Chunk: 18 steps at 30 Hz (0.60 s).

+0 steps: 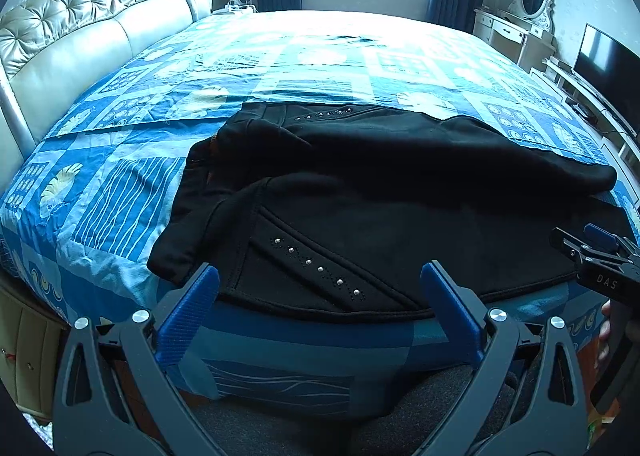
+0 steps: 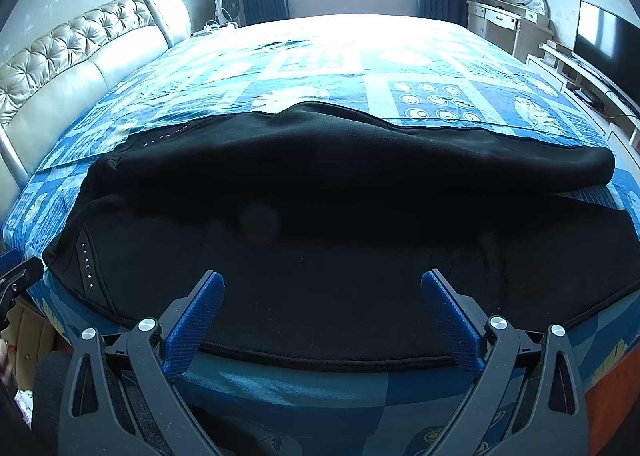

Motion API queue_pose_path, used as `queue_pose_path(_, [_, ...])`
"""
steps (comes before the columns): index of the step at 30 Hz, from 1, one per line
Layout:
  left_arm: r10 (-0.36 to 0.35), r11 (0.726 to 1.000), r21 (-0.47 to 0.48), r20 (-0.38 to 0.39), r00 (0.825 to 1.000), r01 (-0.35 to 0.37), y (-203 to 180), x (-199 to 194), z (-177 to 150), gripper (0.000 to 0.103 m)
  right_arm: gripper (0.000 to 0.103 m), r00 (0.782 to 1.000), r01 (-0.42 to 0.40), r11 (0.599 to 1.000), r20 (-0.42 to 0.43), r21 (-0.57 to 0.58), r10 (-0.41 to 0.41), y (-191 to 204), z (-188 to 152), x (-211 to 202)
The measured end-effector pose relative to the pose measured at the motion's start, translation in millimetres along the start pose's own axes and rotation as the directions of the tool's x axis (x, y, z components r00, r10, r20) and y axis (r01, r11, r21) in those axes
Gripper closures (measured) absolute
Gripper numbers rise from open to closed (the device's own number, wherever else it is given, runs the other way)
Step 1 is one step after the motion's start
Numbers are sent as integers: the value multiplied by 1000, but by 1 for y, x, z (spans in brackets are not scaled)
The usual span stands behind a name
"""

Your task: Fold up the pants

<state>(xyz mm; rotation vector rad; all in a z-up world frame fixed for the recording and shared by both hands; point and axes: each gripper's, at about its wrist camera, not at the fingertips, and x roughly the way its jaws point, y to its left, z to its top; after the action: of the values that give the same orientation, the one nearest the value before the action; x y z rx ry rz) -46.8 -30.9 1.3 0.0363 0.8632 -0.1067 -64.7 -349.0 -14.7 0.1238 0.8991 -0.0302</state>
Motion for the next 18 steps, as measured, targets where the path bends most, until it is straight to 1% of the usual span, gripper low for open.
queue_pose_path(1, [0, 1000, -2, 0, 1000, -1, 0, 0, 0, 2, 5, 1000, -1, 1000, -15, 1, 1, 0, 0, 0])
queue_pose_path(3, [0, 1000, -2, 0, 1000, 0, 0, 0, 0, 2, 5, 1000, -2, 1000, 4, -3, 2, 1, -1, 0])
queue_pose_path(9, [1, 1000, -2, 0, 1000, -1, 0, 0, 0, 2, 5, 1000, 12, 1000, 4, -16, -12, 2, -1, 1])
queue_pose_path(11, [1, 1000, -3, -2, 1000, -1, 0, 0, -1, 2, 5, 1000, 8, 1000, 21, -14, -8, 2, -2, 1])
queue_pose_path(18, [2, 1000, -4, -4, 1000, -2, 1, 1, -1, 2, 5, 1000, 1, 1000, 26, -11, -1, 2, -2, 1])
